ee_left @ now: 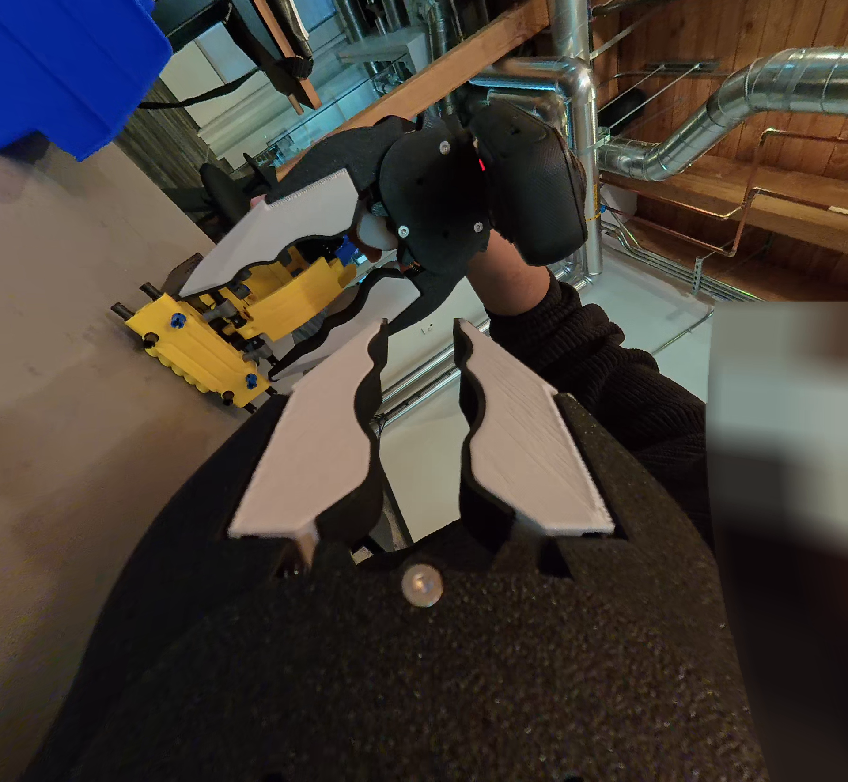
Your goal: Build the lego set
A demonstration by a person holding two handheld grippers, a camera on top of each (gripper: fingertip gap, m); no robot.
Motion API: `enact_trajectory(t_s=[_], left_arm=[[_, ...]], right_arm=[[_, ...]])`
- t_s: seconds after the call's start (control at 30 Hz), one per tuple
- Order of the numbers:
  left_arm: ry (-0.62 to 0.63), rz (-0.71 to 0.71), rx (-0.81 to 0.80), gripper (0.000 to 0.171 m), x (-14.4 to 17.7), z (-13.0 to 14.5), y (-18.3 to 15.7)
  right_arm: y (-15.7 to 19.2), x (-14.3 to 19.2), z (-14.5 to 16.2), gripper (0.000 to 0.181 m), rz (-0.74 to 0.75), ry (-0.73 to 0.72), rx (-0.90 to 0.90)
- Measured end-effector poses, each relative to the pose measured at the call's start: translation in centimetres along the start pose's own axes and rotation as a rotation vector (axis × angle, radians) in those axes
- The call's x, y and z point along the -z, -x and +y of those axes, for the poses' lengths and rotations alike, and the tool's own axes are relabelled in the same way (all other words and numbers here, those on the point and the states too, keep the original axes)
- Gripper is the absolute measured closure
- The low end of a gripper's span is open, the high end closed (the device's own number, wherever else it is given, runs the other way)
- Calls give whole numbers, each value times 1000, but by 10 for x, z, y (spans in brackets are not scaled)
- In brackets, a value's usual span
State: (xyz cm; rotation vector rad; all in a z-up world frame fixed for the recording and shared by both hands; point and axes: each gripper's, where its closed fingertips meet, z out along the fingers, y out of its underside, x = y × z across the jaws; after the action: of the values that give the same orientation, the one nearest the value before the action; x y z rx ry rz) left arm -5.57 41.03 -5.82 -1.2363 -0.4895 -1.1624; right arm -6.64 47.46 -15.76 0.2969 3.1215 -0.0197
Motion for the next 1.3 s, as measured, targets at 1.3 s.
enact_trajectory(t_s=[1.3], left_arm=[[-127, 402, -41, 166, 10, -14, -69]], right_arm=[[29, 134, -120, 114, 513, -827, 330]])
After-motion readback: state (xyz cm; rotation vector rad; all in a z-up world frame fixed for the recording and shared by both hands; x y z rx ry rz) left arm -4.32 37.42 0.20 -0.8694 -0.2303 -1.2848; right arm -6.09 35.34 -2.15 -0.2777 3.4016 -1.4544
